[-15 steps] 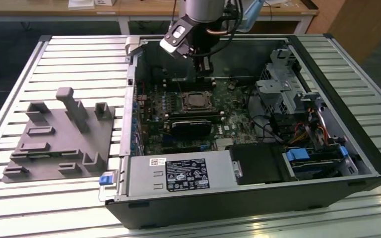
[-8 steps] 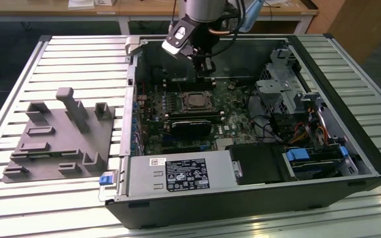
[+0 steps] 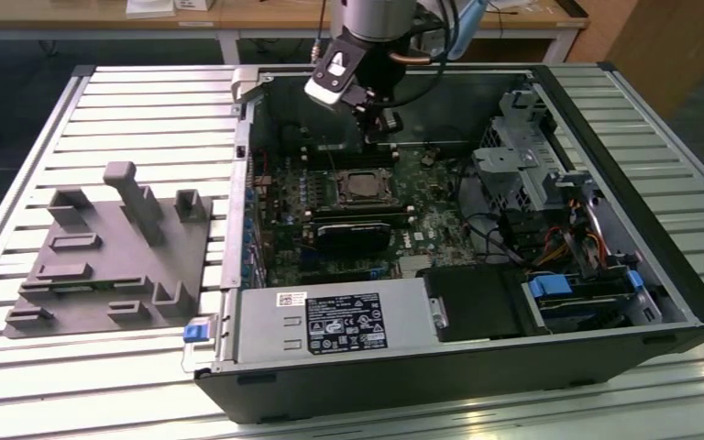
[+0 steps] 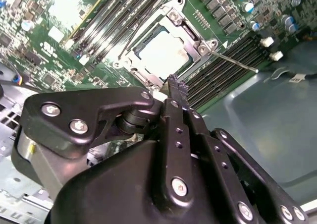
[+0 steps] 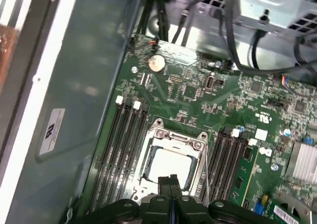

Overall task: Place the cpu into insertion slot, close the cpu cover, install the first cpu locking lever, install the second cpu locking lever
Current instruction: 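Install the first cpu locking lever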

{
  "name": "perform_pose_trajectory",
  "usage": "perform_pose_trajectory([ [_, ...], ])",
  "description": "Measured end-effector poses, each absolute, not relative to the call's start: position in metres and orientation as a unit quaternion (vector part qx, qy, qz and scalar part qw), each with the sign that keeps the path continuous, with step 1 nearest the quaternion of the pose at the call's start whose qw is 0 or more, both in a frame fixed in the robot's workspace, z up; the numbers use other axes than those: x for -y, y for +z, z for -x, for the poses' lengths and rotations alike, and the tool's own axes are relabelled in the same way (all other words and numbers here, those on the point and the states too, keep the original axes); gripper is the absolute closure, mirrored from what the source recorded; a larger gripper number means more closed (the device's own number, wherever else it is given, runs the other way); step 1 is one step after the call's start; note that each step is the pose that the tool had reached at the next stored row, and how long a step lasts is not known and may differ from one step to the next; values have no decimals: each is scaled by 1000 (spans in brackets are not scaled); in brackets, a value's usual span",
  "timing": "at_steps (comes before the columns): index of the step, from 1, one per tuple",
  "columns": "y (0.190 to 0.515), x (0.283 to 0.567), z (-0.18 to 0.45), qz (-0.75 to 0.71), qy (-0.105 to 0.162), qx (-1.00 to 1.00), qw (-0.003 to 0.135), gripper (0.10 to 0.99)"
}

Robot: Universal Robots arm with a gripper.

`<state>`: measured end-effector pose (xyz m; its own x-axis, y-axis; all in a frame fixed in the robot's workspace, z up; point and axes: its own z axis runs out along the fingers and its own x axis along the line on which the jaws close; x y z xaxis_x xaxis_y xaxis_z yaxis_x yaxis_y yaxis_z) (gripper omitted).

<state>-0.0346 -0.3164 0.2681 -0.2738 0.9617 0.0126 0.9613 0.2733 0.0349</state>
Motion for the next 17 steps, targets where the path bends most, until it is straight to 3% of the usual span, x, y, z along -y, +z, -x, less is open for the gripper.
perform_pose_trajectory([
  [17, 268, 316, 35, -539, 18, -842, 4, 980],
])
